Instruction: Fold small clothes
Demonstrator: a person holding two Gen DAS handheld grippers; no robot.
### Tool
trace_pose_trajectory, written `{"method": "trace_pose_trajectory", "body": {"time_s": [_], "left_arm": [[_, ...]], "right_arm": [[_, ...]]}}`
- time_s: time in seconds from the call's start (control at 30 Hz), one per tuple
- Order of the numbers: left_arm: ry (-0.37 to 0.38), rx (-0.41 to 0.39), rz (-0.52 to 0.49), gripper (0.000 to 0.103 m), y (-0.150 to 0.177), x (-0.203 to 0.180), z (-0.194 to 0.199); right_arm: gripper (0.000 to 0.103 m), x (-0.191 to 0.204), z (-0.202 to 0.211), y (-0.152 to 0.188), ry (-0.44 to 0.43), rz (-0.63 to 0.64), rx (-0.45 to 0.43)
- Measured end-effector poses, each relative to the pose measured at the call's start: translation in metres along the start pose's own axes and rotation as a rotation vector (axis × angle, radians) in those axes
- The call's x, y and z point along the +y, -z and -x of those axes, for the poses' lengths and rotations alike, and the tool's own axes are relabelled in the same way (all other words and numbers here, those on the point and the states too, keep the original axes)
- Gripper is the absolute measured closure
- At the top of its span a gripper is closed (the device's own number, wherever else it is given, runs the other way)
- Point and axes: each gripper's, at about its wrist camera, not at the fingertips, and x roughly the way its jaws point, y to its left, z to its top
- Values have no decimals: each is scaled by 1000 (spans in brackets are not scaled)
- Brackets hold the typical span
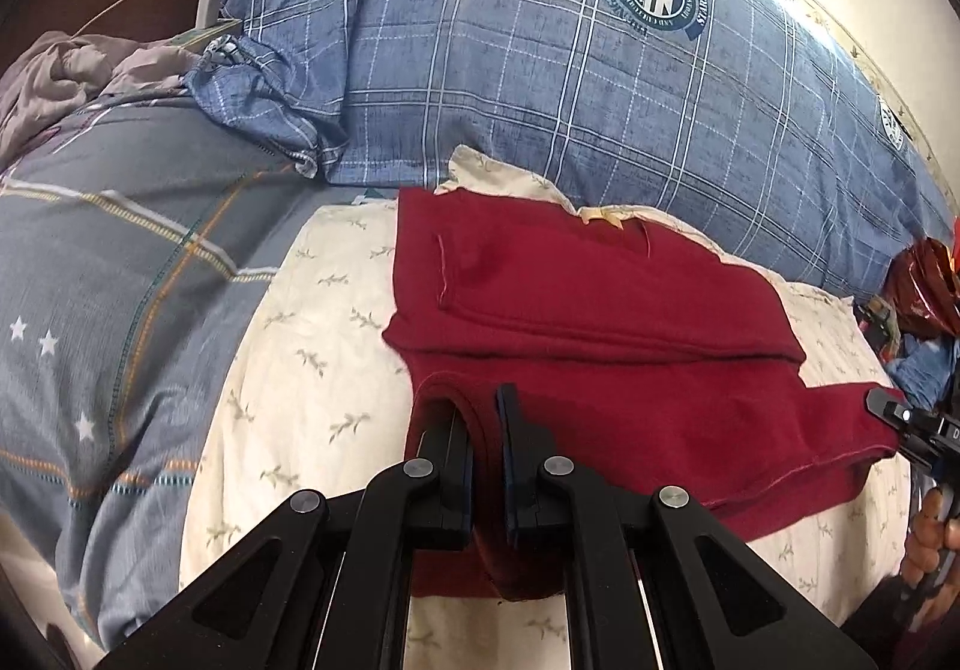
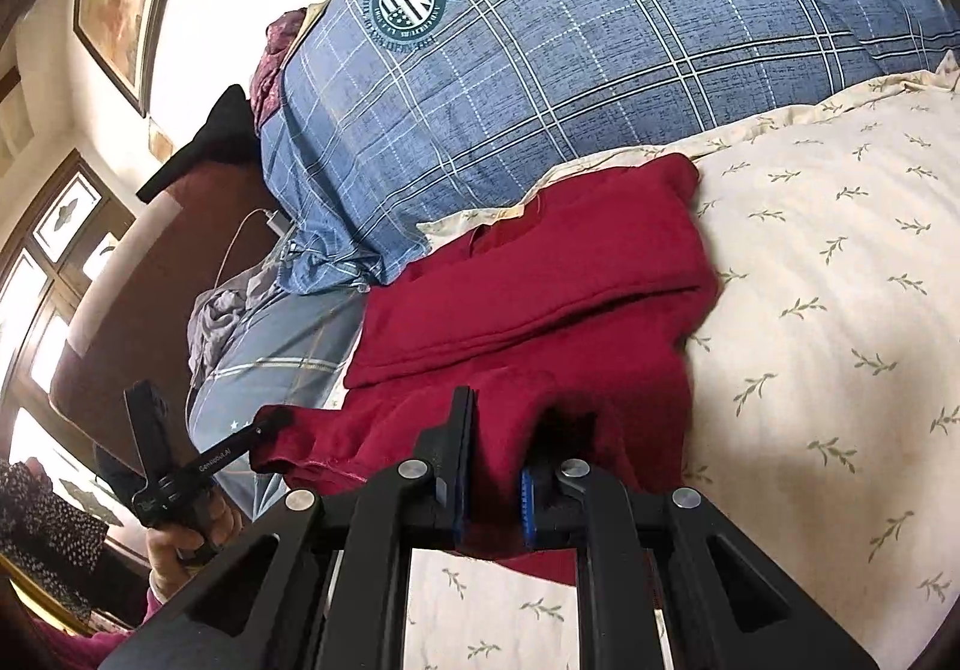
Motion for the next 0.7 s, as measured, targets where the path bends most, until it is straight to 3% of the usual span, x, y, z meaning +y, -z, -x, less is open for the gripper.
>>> {"method": "trace_pose_trajectory", "body": {"time_s": [0.37, 0.7], "left_arm": [[3, -31, 29, 98, -43, -6, -41], [-11, -54, 81, 98, -83, 5, -82]], "right_arm": [[92, 0, -20, -38, 65, 40, -44], [92, -11, -63, -90, 86, 37, -44]]}}
